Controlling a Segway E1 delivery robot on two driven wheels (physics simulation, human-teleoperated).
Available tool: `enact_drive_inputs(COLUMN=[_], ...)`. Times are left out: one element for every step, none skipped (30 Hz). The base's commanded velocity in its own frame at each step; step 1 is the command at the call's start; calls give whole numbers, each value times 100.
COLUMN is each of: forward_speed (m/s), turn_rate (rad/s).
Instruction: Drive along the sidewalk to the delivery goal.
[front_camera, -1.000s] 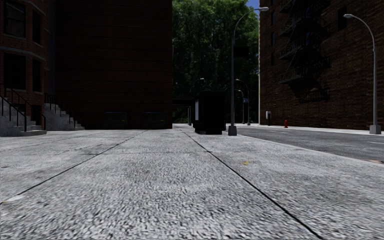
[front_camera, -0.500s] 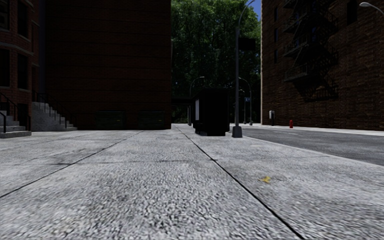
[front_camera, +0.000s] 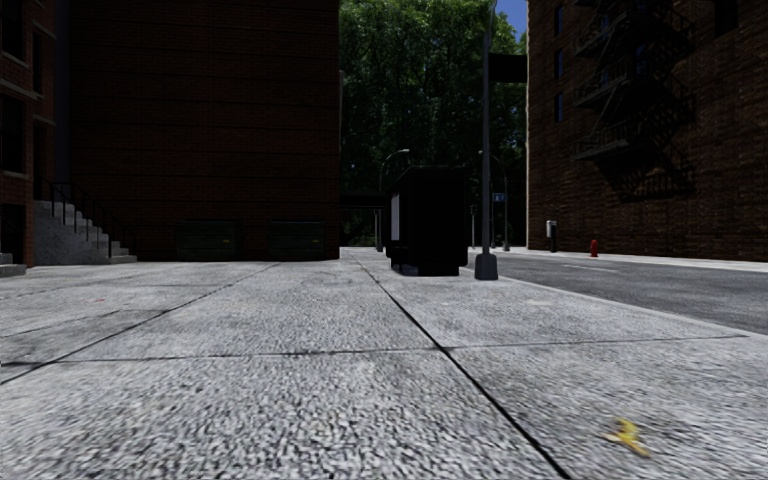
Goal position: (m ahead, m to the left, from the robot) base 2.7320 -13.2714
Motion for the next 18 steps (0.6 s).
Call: enact_drive_inputs(forward_speed=[200, 200, 200, 200, 200, 200, 200, 200, 200, 200, 200, 200, 200, 200, 200, 200, 200, 200], turn_rate=[0, 0, 0, 0, 0, 0, 0, 16, 61, 87, 87, 102, 105, 67, 19, 2, 2, 0])
